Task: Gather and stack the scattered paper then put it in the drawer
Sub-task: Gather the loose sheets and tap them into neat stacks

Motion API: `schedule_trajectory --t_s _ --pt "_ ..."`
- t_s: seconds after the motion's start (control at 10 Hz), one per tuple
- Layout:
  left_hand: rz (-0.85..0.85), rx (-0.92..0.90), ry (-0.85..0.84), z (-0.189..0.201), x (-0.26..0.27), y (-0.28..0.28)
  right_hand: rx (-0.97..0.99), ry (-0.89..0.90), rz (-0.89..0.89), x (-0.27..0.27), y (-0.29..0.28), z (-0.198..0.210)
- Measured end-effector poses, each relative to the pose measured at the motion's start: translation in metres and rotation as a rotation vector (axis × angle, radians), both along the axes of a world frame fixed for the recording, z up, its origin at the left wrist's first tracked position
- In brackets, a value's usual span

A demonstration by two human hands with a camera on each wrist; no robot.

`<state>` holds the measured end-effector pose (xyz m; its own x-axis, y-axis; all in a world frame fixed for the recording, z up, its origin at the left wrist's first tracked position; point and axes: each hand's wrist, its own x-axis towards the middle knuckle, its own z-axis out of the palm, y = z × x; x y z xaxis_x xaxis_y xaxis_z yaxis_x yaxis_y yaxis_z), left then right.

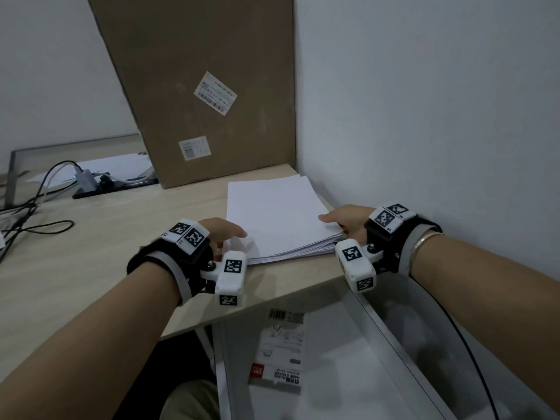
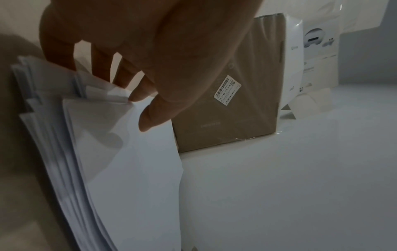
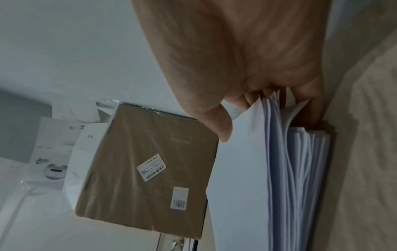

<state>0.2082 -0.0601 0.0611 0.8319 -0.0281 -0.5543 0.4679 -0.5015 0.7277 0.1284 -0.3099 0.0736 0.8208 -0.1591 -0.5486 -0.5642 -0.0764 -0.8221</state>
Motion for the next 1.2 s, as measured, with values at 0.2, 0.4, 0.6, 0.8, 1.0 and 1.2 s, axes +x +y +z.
schedule_trajectory --t_s 0.2,0.4,0.6,0.8,1.0,1.2 --pt "0.017 -0.082 0.049 0.002 -0.054 0.022 -0.016 -0.013 -0.01 -0.037 0.013 -0.011" --pt "-0.009 -0.147 0.024 0.0 -0.113 0.038 0.063 -0.07 -0.019 -0.089 0.019 -0.022" --pt "0.075 -0.163 -0.01 -0.01 -0.148 0.038 0.075 -0.03 -0.1 -0.126 0.022 -0.033" --pt "0.067 -0.027 -0.125 0.0 -0.185 0.017 0.208 -0.081 -0.191 -0.134 0.026 -0.038" --pt "-0.035 -0.13 0.073 -0.005 -0.172 0.011 0.492 -0.294 -0.318 -0.142 0.039 -0.031" --pt "-0.315 -0.268 0.26 -0.011 -0.185 -0.018 0.364 -0.145 -0.094 -0.127 0.043 -0.033"
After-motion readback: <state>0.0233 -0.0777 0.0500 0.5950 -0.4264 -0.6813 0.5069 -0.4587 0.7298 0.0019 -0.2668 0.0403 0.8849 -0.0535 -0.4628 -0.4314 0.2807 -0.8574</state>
